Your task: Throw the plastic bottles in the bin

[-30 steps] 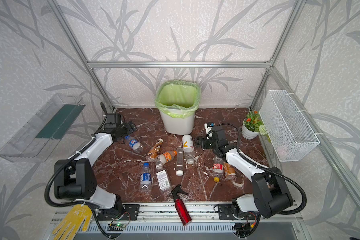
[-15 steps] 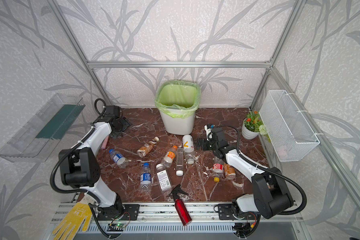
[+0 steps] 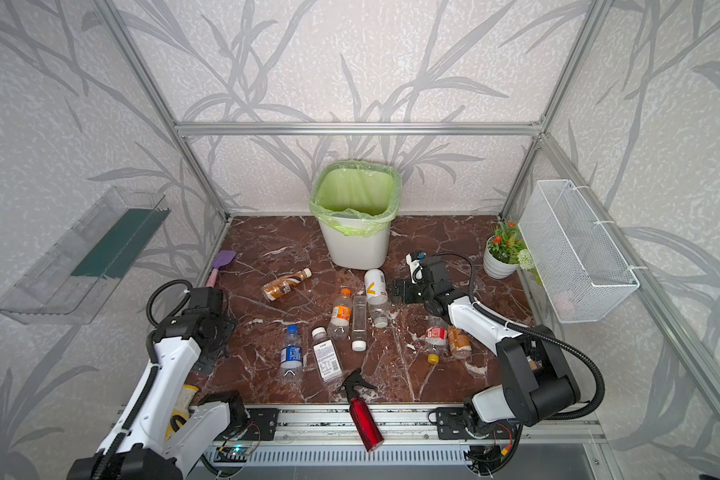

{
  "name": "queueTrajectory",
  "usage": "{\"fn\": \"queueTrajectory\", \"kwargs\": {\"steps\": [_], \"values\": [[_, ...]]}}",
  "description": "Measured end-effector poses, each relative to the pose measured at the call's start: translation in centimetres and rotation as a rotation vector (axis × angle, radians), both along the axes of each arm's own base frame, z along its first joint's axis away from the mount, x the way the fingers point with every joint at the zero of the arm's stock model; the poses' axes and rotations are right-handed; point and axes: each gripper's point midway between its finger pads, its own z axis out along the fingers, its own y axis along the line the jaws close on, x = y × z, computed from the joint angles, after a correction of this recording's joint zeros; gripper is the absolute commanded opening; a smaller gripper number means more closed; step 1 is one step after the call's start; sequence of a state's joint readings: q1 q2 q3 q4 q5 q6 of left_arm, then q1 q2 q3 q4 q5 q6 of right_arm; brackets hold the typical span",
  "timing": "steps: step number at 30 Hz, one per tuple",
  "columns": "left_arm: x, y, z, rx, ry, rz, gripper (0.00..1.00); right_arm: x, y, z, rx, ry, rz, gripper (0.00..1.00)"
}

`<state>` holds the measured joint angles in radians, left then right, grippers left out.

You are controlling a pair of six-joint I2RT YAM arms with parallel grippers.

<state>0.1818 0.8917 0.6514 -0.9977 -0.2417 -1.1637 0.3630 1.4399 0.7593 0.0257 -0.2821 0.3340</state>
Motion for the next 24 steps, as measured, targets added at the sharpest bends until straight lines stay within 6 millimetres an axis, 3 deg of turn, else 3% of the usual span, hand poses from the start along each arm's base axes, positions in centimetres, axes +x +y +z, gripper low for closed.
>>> {"fn": "queueTrajectory", "kwargs": {"steps": [4, 7, 14, 18, 24], "values": [[-2.2, 0.4, -4.2, -0.054, 0.086, 0.076, 0.92, -0.1, 0.3, -0.2, 0.007, 0.004, 0.016, 0.98], [-1.0, 1.3, -4.6, -0.052, 0.112, 0.074, 0.91, -0.1, 0.4, -0.2, 0.014, 0.005, 0.023, 0.98], [4.0, 2.8, -2.8, -0.017, 0.029, -0.011, 0.88, -0.1, 0.7, 0.0, 0.036, 0.002, 0.022, 0.98], [5.0, 2.2, -1.7, -0.002, 0.021, -0.102, 0.89, 0.0, 0.9, -0.1, 0.049, 0.009, 0.026, 0.98], [4.4, 2.2, 2.6, 0.075, -0.078, -0.128, 0.92, 0.0, 1.2, -1.1, 0.052, 0.039, 0.037, 0.98]]}}
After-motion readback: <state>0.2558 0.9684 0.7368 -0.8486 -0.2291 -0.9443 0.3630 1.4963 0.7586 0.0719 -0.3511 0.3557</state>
